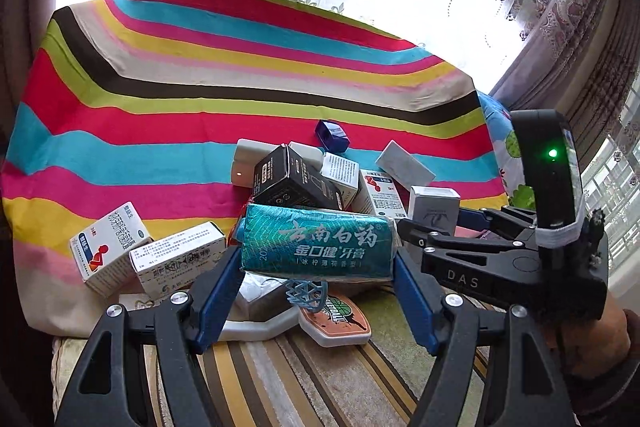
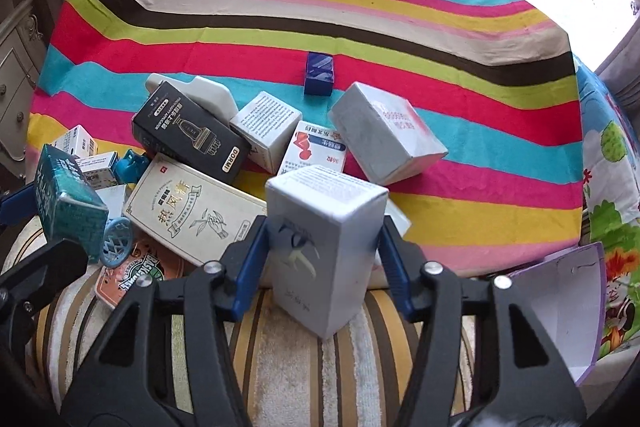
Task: Organize rigid objects
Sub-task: 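Grasp the teal toothpaste box with the left tool while the right tool grasps the white S-logo box, then carry the teal box into the purple box and release while the right tool drops the S-logo box there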
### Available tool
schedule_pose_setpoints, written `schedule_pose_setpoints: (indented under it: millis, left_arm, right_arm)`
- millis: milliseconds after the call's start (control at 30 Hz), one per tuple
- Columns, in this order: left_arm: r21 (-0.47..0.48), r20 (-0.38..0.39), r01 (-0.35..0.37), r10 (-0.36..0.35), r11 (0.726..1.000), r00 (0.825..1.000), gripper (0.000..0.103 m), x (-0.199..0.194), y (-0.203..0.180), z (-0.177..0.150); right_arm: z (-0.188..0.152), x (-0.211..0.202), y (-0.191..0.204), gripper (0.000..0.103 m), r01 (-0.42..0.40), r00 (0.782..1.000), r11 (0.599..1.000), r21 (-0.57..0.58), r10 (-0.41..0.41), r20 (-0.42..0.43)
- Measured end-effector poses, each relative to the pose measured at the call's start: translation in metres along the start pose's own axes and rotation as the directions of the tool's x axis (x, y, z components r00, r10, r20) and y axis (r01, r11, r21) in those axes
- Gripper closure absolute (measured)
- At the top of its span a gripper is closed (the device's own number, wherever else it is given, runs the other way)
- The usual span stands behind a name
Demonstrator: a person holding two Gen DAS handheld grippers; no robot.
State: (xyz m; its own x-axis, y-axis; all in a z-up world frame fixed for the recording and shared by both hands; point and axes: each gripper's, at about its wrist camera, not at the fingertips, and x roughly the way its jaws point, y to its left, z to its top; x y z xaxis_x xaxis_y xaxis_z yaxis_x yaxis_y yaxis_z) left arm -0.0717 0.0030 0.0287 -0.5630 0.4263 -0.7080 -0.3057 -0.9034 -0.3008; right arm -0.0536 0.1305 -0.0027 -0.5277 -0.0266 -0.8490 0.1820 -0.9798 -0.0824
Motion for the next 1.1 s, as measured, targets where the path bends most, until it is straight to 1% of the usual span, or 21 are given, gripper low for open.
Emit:
schedule_pose_setpoints:
  millis: [133,267,433,500,600,667,700,767,867,933,1033,1100]
  left_arm:
    - [0.001,0.000,0.000,0.000,1.000,1.000,0.029,-0.002,-0.003,-0.003]
    - [0.016,-0.001,0.007,-0.007,1.000,1.000,0.029,-0.003,-0.012,-0.005]
    - [0.033,-0.003,0.016,-0.016,0.999,1.000,0.029,-0.005,-0.026,-0.008]
    - [0.035,-0.006,0.024,-0.023,0.999,1.000,0.029,-0.004,-0.031,-0.008]
    - [0.045,-0.014,0.032,-0.032,0.998,0.999,0.029,-0.003,-0.039,-0.009]
    - [0.051,-0.020,0.039,-0.038,0.998,0.999,0.029,-0.001,-0.046,-0.010]
    - [0.053,-0.022,0.043,-0.042,0.998,0.999,0.029,0.000,-0.049,-0.010]
    - [0.063,-0.027,0.050,-0.049,0.997,0.998,0.029,0.001,-0.057,-0.010]
    - [0.081,-0.039,0.063,-0.060,0.995,0.997,0.029,0.003,-0.068,-0.012]
    - [0.095,-0.049,0.067,-0.063,0.993,0.997,0.029,0.005,-0.075,-0.013]
    - [0.110,-0.063,0.076,-0.069,0.991,0.996,0.029,0.009,-0.085,-0.013]
    - [0.121,-0.071,0.078,-0.070,0.990,0.995,0.029,0.011,-0.091,-0.014]
  right_arm:
    - [-0.005,-0.015,-0.016,0.045,-0.085,0.995,0.995,0.061,0.082,0.052]
    - [-0.013,-0.030,-0.038,0.045,-0.140,0.988,0.983,0.119,0.132,0.075]
    - [-0.026,-0.052,-0.084,0.044,-0.179,0.982,0.957,0.230,0.160,0.099]
    - [-0.034,-0.060,-0.110,0.044,-0.181,0.982,0.941,0.286,0.157,0.105]
    - [-0.047,-0.071,-0.153,0.044,-0.151,0.986,0.917,0.369,0.115,0.117]
    - [-0.059,-0.073,-0.183,0.044,-0.132,0.989,0.893,0.430,0.092,0.112]
    - [-0.065,-0.071,-0.199,0.044,-0.123,0.991,0.876,0.466,0.084,0.104]
    - [-0.081,-0.065,-0.230,0.044,-0.131,0.991,0.819,0.558,0.100,0.086]
    - [-0.108,-0.047,-0.272,0.044,-0.144,0.988,0.702,0.697,0.139,0.064]
    - [-0.124,-0.033,-0.293,0.044,-0.139,0.986,0.628,0.766,0.156,0.051]
    - [-0.141,-0.007,-0.317,0.044,-0.125,0.984,0.548,0.827,0.174,0.033]
    - [-0.152,0.013,-0.332,0.044,-0.149,0.975,0.457,0.877,0.217,0.053]
